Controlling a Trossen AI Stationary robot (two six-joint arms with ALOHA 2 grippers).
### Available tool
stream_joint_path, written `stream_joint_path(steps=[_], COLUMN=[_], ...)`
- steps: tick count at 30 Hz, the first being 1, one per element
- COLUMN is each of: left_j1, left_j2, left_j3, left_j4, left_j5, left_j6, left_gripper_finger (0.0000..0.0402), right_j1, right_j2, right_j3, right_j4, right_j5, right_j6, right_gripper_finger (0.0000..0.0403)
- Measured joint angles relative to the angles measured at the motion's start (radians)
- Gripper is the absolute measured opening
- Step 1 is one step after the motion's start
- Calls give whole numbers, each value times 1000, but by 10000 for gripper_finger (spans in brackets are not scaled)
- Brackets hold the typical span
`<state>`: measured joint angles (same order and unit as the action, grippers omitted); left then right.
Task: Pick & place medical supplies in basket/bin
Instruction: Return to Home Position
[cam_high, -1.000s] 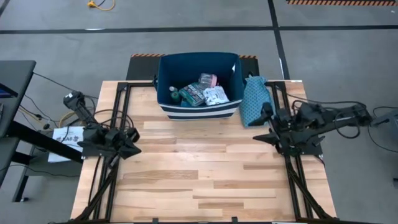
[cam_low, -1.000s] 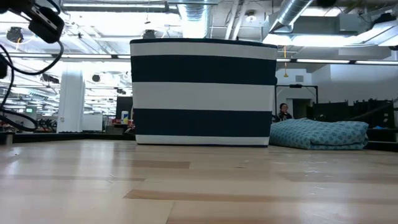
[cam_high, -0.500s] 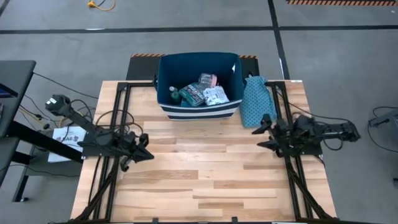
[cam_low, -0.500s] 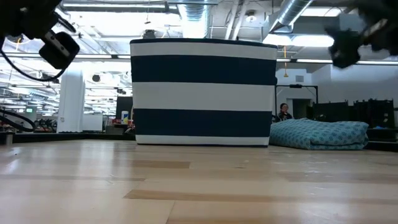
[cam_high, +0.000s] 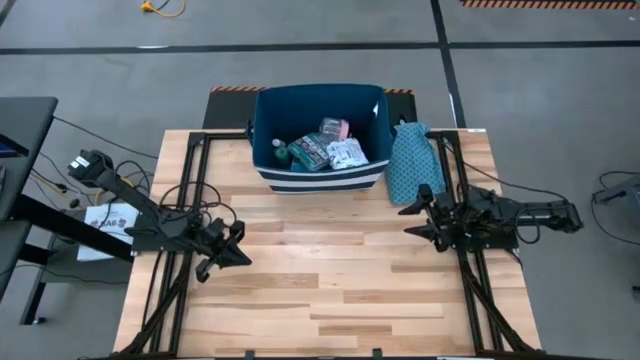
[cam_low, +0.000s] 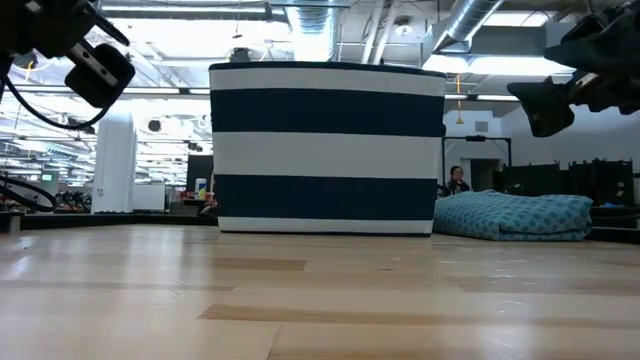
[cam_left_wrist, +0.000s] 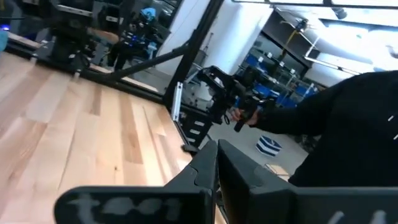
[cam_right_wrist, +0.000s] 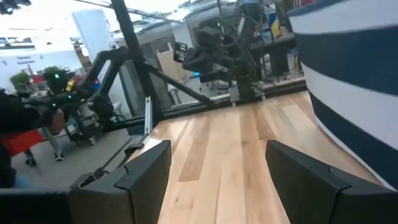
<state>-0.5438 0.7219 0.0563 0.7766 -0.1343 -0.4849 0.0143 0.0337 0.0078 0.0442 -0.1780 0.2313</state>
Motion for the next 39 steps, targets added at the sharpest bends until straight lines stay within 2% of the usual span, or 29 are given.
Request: stream_joint_path(steps=[2,7,9,12,15,18,26,32,39], left_j1=[0,-1,-4,-25,-58,-100,-197,-218,-217], left_j2=[-3,-3,-17,-71,-170,-298,-709,-718,-714], left_j3=[0,0,0,2,2,2,2,14,17], left_j4=[-6,-60,-66,-82,-201,-389,-813,-859,-927], left_j5=[29,175,200,203,217,209,182,222,141], left_j6=[15,27,29,110,182,203,290,299,308], left_gripper_finger=[0,0,0,0,0,0,0,0,0], right_j1=[0,0,0,0,0,0,0,0,0], right_j2=[0,0,0,0,0,0,0,5,11], right_j3=[0,-1,-1,-1,-1,-1,-2,-1,2], right_j4=[-1,0,0,0,0,0,0,-2,-6], right_j5=[-1,-1,-1,-1,-1,-1,-1,-1,-3], right_j6=[5,5,5,5,5,5,5,5,5], right_gripper_finger=[255,255,255,255,255,255,255,255,255])
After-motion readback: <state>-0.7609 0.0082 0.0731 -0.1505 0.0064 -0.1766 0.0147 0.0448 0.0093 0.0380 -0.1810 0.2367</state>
